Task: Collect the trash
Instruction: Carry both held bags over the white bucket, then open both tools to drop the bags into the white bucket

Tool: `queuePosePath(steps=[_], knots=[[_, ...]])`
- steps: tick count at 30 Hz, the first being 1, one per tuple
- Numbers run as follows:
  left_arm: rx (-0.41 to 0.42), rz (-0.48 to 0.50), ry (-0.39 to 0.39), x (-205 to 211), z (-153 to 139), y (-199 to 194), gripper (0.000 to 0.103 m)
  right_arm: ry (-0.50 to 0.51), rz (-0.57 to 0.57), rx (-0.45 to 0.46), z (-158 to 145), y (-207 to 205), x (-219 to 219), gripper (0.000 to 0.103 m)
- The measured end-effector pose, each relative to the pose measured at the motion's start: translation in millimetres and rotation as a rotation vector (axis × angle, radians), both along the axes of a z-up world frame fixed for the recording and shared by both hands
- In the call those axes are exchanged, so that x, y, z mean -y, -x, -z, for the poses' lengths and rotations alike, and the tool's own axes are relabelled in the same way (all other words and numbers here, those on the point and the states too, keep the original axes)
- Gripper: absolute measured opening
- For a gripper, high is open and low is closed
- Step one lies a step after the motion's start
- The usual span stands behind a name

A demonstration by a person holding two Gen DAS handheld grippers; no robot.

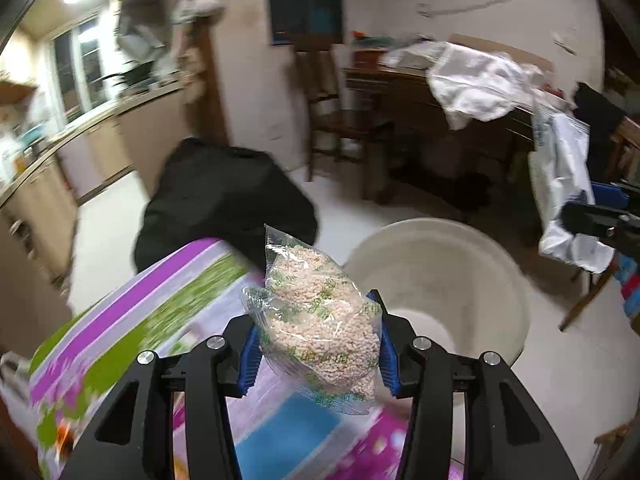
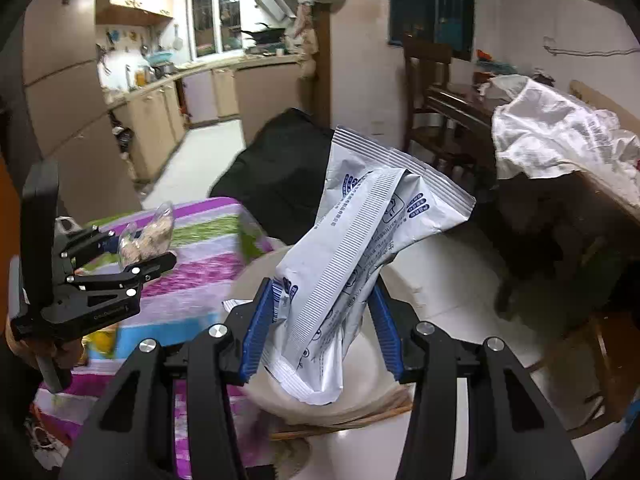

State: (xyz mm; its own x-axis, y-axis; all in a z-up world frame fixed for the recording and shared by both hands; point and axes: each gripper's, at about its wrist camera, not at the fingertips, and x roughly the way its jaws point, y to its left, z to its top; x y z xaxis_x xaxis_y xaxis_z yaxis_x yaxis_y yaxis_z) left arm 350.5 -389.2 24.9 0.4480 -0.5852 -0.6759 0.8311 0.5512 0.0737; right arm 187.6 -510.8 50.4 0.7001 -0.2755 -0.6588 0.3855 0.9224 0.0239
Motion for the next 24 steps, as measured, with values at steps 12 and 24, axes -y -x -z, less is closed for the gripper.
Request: queuePosePath(steps=[12,24], knots=[[-0.032,0.183,-0.110,118.4,67.0,11.1,0.049,0.014,0.004,-0.178,47.4,-15.0,43.0,0.046],[-0.060,0.174,-0.134,91.6,99.9,3.8,0.049,-0.023,-0.013,-0.226,68.2,-17.3,49.5,0.046]])
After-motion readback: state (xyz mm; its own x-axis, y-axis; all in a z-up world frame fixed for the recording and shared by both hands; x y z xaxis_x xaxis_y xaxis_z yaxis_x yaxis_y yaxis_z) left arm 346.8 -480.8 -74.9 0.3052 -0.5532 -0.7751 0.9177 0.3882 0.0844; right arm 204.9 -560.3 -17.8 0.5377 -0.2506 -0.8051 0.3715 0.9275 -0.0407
